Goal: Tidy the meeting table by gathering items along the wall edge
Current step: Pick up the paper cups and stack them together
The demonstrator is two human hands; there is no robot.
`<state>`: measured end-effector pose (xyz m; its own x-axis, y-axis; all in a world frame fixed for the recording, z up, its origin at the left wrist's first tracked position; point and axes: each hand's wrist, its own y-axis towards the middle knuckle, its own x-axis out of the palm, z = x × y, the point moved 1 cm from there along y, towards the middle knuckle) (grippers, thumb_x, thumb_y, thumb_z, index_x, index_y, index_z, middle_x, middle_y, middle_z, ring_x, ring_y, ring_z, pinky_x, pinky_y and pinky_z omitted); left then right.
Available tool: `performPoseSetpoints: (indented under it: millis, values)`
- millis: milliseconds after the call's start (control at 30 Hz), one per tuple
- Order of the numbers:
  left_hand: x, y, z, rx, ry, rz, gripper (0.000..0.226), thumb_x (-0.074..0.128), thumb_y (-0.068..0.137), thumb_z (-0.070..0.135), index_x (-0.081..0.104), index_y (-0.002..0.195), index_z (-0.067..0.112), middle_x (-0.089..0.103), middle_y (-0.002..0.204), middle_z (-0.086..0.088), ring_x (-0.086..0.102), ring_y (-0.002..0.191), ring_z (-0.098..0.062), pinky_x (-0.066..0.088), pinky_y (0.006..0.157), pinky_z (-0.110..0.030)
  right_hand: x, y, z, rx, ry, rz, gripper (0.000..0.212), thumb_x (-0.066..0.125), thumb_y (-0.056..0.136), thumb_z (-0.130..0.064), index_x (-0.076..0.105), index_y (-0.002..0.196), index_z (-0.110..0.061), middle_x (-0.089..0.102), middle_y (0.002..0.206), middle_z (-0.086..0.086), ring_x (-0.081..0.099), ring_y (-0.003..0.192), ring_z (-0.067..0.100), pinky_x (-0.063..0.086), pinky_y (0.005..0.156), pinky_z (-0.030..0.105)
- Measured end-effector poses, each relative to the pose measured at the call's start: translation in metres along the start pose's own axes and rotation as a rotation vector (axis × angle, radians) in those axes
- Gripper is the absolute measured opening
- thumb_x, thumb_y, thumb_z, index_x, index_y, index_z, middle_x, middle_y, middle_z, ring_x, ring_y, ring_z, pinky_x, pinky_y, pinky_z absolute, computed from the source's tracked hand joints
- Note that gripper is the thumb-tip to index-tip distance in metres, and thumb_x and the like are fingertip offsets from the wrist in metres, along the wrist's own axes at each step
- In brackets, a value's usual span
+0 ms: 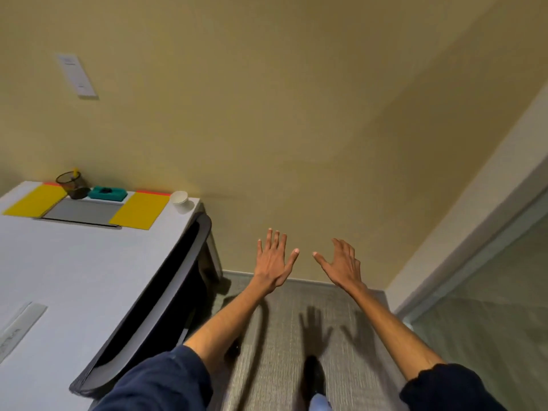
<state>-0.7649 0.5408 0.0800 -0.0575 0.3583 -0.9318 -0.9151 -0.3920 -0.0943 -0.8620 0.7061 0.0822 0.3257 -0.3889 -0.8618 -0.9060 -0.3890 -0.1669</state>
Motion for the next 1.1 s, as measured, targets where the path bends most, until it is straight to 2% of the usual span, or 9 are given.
performPoseSetpoints:
  millis: [200,433,567,733,867,933,1033,1100]
  values:
    - [-0.034,0.089,-0.019,-0.181,0.031,0.093,0.075,0.016,0.099,0.060,0.012,0.157,0.012,0.006,0.165,-0.010,-0.008,0.154,-0.024,-0.001,0.125,-0.051,-0.011,0.114,-0.049,-0.151,-0.017,-0.107,0.083,0.051,0.090,-0.063,0.025,0.154,-0.015,0.029,0.158,0.010,0.029,0.146,0.027,0.031,0.116,0.049]
    - [-0.079,0.138,-0.055,-0.362,0.012,0.214,0.074,0.019,0.100,0.058,0.016,0.155,0.008,0.017,0.163,-0.012,0.008,0.154,-0.025,0.010,0.124,-0.052,-0.012,0.202,-0.110,-0.308,-0.048,-0.203,0.062,0.054,0.092,-0.054,0.047,0.139,-0.015,0.053,0.140,0.011,0.053,0.129,0.030,0.043,0.106,0.041]
    - [-0.102,0.157,-0.074,-0.383,0.060,0.265,0.072,0.024,0.100,0.056,0.019,0.153,0.007,0.028,0.160,-0.012,0.017,0.152,-0.024,0.014,0.123,-0.053,0.008,0.222,-0.150,-0.399,-0.062,-0.279,0.055,0.057,0.092,-0.048,0.050,0.136,-0.016,0.057,0.137,0.009,0.055,0.126,0.029,0.046,0.103,0.039]
    - [-0.124,0.172,-0.116,-0.522,0.099,0.302,0.067,0.032,0.101,0.048,0.024,0.150,0.003,0.033,0.157,-0.012,0.009,0.153,-0.024,0.014,0.120,-0.057,0.039,0.247,-0.209,-0.488,-0.054,-0.370,0.052,0.058,0.092,-0.044,0.050,0.135,-0.015,0.057,0.137,0.008,0.054,0.126,0.028,0.046,0.101,0.038]
    - [-0.133,0.184,-0.166,-0.604,0.050,0.300,0.062,0.036,0.101,0.041,0.027,0.149,0.003,0.029,0.158,-0.011,0.012,0.152,-0.028,0.014,0.119,-0.061,0.070,0.264,-0.262,-0.551,-0.047,-0.420,0.053,0.059,0.091,-0.042,0.049,0.136,-0.015,0.056,0.137,0.008,0.054,0.126,0.028,0.046,0.100,0.037]
    - [-0.139,0.192,-0.196,-0.662,0.000,0.298,0.064,0.039,0.100,0.039,0.022,0.151,0.004,0.026,0.159,-0.011,0.012,0.152,-0.029,0.015,0.119,-0.060,0.084,0.274,-0.287,-0.592,-0.062,-0.447,0.055,0.059,0.091,-0.041,0.047,0.137,-0.014,0.055,0.138,0.009,0.054,0.126,0.029,0.046,0.100,0.037]
    - [-0.146,0.203,-0.239,-0.782,-0.078,0.323,0.065,0.044,0.098,0.033,0.021,0.151,0.004,0.030,0.157,-0.014,0.016,0.151,-0.030,0.024,0.116,-0.056,0.104,0.290,-0.323,-0.640,-0.106,-0.469,0.055,0.059,0.091,-0.040,0.043,0.138,-0.015,0.056,0.136,0.008,0.055,0.125,0.030,0.047,0.098,0.037]
    - [-0.142,0.206,-0.258,-0.841,-0.141,0.303,0.064,0.046,0.097,0.030,0.022,0.150,0.003,0.038,0.150,-0.018,0.027,0.145,-0.033,0.033,0.111,-0.052,0.115,0.302,-0.346,-0.662,-0.124,-0.478,0.056,0.060,0.091,-0.038,0.042,0.139,-0.015,0.058,0.134,0.009,0.057,0.123,0.032,0.049,0.097,0.039]
